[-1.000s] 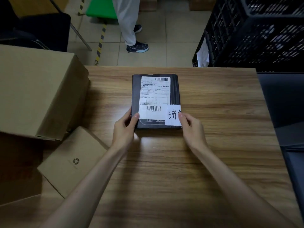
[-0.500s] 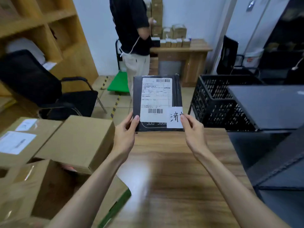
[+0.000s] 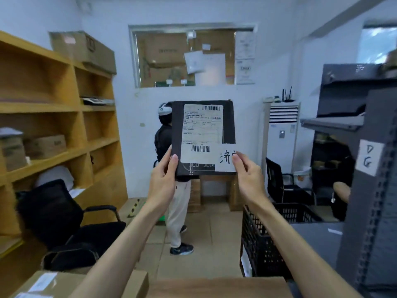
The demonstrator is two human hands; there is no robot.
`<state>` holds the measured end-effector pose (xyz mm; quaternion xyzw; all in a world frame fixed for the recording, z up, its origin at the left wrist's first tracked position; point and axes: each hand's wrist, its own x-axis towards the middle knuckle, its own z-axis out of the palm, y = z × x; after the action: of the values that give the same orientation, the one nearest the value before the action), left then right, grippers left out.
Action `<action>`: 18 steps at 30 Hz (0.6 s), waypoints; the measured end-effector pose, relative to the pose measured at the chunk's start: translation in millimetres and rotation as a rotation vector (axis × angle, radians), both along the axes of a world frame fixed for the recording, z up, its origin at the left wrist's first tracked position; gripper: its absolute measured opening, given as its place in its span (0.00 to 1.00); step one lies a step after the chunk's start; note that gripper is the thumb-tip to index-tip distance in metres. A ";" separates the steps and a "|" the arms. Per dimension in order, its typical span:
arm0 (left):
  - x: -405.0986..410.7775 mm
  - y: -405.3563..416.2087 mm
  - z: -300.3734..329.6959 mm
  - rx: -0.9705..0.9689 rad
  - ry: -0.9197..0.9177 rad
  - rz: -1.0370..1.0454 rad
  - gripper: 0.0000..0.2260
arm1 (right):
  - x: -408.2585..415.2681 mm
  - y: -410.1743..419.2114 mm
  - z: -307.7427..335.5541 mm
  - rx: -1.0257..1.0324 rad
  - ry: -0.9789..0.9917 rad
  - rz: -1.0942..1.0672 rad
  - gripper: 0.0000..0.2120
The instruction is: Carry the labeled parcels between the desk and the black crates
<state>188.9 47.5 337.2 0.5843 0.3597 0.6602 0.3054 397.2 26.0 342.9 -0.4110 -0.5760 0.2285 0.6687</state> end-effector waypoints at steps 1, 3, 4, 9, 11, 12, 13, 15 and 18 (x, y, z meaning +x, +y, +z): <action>2.5 -0.4 15.8 0.019 -0.007 -0.005 0.20 | 1.3 -0.6 16.0 0.015 0.003 0.013 0.15; 6.9 -1.0 43.2 0.061 -0.009 -0.008 0.20 | 4.7 -1.0 43.6 0.048 0.003 0.030 0.15; 9.2 -1.5 55.3 0.079 -0.017 -0.009 0.20 | 6.2 -1.4 55.3 0.063 0.006 0.036 0.15; 21.0 -1.0 82.0 0.150 -0.042 -0.008 0.20 | 13.2 -1.5 81.3 0.123 0.028 0.107 0.10; 23.9 -0.8 78.8 0.157 -0.045 -0.011 0.20 | 15.5 1.7 82.0 0.148 0.044 0.109 0.10; 24.7 -0.2 77.0 0.154 -0.048 -0.010 0.20 | 16.7 4.1 82.0 0.157 0.046 0.102 0.10; 25.5 1.6 75.7 0.144 -0.055 -0.007 0.20 | 17.8 7.2 81.1 0.163 0.048 0.095 0.11; 27.8 6.4 73.7 0.127 -0.064 -0.007 0.20 | 21.1 13.1 76.4 0.163 0.046 0.095 0.11; 34.0 9.7 71.9 0.121 -0.055 0.004 0.20 | 25.5 18.4 71.2 0.162 0.054 0.091 0.14</action>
<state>223.0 57.2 409.1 0.5826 0.3119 0.6972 0.2779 422.6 44.4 414.1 -0.3229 -0.5923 0.2223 0.7039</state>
